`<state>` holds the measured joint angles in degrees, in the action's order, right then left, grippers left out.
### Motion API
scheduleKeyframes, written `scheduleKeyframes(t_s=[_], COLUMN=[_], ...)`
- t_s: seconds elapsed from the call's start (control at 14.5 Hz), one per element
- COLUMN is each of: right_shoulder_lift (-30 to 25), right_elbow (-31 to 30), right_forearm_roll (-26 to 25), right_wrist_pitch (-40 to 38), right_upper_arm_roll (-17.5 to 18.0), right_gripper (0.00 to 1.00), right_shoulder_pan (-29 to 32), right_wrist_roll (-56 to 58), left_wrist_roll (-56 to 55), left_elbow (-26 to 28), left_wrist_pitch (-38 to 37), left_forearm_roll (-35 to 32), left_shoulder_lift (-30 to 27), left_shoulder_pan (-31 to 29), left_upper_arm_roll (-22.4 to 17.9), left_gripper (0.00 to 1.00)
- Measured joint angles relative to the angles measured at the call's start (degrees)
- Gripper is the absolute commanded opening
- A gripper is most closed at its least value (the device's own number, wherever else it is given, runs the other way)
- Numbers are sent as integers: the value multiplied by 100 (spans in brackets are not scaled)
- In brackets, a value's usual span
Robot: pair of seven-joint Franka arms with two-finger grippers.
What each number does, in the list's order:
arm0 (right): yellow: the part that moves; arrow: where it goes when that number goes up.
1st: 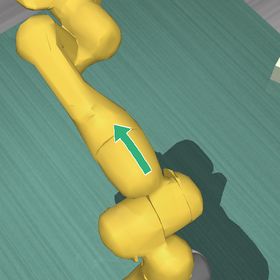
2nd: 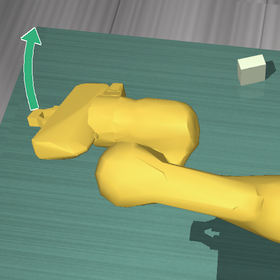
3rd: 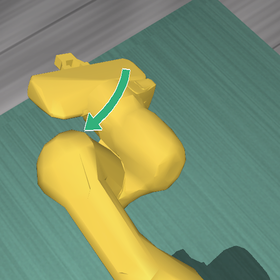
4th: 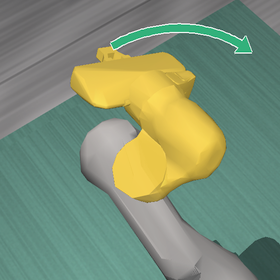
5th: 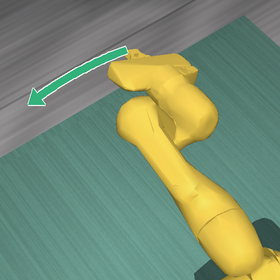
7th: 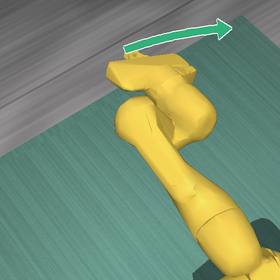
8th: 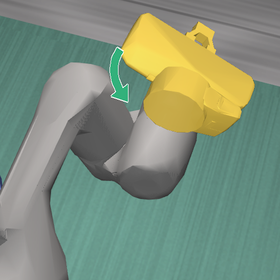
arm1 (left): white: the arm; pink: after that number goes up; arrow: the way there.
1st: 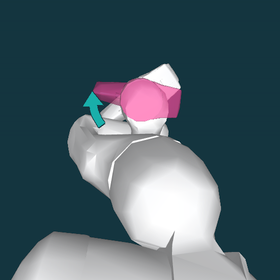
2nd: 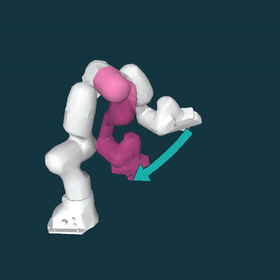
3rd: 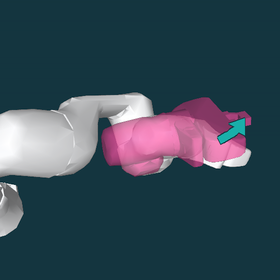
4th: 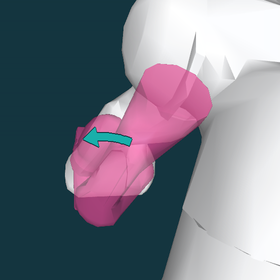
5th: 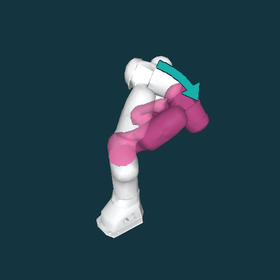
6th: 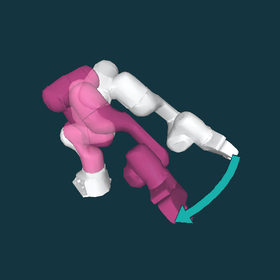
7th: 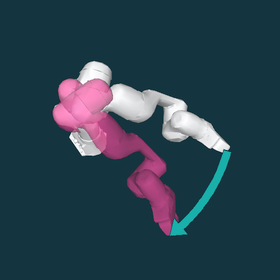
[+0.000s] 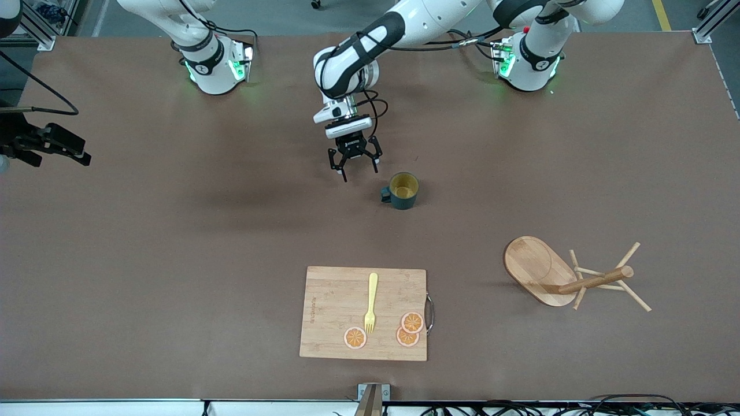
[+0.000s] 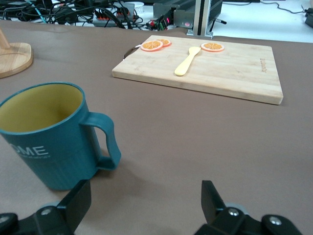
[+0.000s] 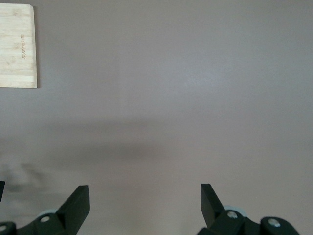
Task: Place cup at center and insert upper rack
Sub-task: 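Lower the left gripper beside the teal mug handle, then close the left gripper on the mug handle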
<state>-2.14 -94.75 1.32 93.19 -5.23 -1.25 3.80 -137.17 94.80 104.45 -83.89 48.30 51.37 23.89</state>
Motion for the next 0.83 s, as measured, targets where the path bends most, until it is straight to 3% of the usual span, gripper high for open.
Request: scheduleKeyframes(t_s=[0.41, 0.69, 0.83], right_shoulder_lift=[-3, -5, -5], right_elbow=[30, 48, 48], right_forearm_roll=[-2, -2, -2], right_wrist_pitch=[-14, -47, -49], right_upper_arm_roll=[-6, -7, -7], right_gripper=[100, 100, 100], right_shoulder_pan=[1, 1, 1], right_wrist_roll=[-1, -1, -1], left_wrist_roll=[-276, -414, -480], left_elbow=[129, 136, 136], left_wrist_pitch=[-24, -60, -110], left_forearm_roll=[-475, -520, -521], left_shoulder_lift=[110, 188, 261], left_shoulder_pan=[13, 398, 515], left_upper_arm_roll=[-198, -671, -781], left_gripper=[99, 99, 91])
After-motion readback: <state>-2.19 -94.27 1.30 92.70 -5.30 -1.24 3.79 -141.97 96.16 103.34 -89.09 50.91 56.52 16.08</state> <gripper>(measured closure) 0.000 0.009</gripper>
